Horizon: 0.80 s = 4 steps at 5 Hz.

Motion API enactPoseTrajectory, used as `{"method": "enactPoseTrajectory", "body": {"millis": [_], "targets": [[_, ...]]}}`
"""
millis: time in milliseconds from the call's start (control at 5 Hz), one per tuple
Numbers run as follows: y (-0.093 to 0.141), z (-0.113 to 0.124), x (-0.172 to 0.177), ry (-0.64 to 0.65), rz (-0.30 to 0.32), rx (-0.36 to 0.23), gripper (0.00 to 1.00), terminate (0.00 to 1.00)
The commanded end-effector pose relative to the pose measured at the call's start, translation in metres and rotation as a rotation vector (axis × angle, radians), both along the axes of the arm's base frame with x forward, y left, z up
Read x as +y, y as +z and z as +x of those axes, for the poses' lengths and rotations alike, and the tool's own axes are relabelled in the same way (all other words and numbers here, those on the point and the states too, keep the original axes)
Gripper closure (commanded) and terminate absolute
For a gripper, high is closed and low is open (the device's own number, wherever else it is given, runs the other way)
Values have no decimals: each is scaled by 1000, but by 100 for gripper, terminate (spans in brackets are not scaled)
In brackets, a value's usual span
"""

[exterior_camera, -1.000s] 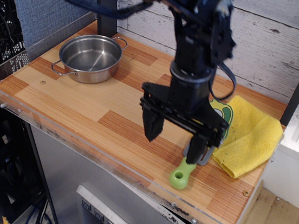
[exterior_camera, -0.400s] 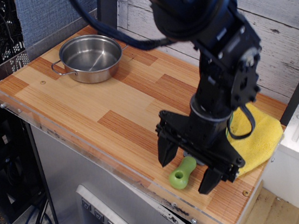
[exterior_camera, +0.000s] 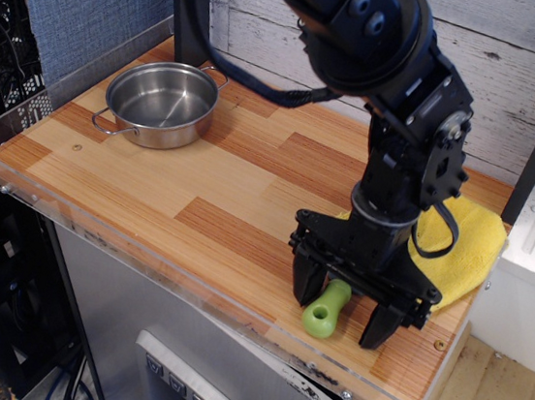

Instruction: Move the spatula keep it center of the table

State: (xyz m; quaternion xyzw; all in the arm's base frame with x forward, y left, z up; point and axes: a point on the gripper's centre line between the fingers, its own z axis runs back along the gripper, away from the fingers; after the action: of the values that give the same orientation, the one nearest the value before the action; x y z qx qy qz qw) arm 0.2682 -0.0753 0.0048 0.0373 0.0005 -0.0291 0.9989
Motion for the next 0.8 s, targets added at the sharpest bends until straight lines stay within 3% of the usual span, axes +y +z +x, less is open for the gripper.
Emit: {"method": "enactPoseTrajectory", "body": {"millis": [0,600], "targets": [[-5,1,7,11,22,-17,100,0],[23,-5,9,-30,2,-41,100,0]]}}
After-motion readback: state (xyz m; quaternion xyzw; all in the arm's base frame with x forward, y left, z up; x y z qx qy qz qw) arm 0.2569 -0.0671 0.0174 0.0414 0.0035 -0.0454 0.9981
